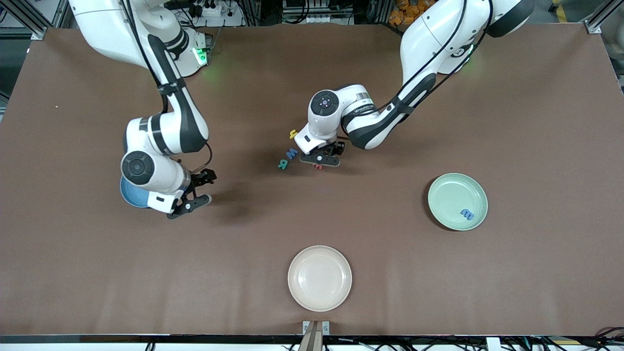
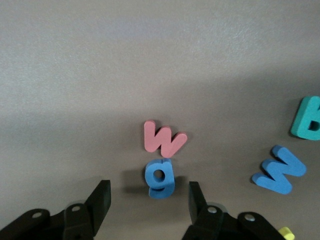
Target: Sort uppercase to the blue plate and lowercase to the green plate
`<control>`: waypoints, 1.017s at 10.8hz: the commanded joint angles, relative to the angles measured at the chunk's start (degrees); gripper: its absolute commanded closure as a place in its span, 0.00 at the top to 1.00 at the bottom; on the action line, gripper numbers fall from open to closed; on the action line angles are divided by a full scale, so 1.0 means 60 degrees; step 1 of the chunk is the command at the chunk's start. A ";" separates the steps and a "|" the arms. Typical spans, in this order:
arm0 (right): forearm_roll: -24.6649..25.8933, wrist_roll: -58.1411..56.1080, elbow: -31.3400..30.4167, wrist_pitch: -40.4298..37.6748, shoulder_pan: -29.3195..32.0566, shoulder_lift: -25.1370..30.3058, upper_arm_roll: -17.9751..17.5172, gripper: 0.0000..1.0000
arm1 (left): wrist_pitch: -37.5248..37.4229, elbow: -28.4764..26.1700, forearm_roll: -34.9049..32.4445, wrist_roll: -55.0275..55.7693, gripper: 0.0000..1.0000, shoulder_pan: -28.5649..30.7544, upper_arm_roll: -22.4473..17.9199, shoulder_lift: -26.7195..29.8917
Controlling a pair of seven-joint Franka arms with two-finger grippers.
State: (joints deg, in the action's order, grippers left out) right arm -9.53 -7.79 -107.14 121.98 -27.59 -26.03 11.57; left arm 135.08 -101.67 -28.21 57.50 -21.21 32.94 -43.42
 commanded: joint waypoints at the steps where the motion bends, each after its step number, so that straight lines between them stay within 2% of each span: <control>1: -0.0038 0.2504 -0.0087 -0.0013 0.0071 0.0134 -0.0841 1.00 | 0.0089 0.0290 -0.0323 0.0275 0.66 -0.0579 -0.0508 -0.0146; 3: -0.0024 0.4992 -0.0218 0.0394 0.0057 0.0076 -0.1587 1.00 | 0.0089 0.0290 -0.0338 0.0217 0.63 -0.0595 -0.0525 -0.0204; 6: 0.0005 0.8405 -0.1343 0.3010 -0.0177 0.0003 -0.2729 1.00 | 0.0265 0.0290 -0.0323 0.0158 0.53 -0.0552 -0.0583 -0.0190; 7: 0.0006 0.9229 -0.1376 0.3397 -0.0235 -0.0157 -0.2893 1.00 | 0.0265 0.0290 -0.0323 0.0115 0.46 -0.0522 -0.0569 -0.0175; 8: 0.0006 0.9716 -0.1362 0.3531 -0.0294 -0.0289 -0.2953 1.00 | 0.0265 0.0290 -0.0323 0.0100 0.44 -0.0507 -0.0583 -0.0175; 9: 0.0006 1.0156 -0.1390 0.3779 -0.0454 -0.0407 -0.2983 1.00 | 0.0265 0.0305 -0.0323 0.0099 0.38 -0.0493 -0.0583 -0.0175; 11: 0.0093 1.0716 -0.1391 0.4162 -0.0660 -0.0626 -0.3100 0.97 | 0.0265 0.0334 -0.0323 0.0114 0.15 -0.0464 -0.0583 -0.0117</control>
State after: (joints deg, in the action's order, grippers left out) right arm -9.74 53.36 -115.27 145.48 -31.33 -29.13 -6.36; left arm 136.15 -100.20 -28.25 57.49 -24.04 29.62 -44.04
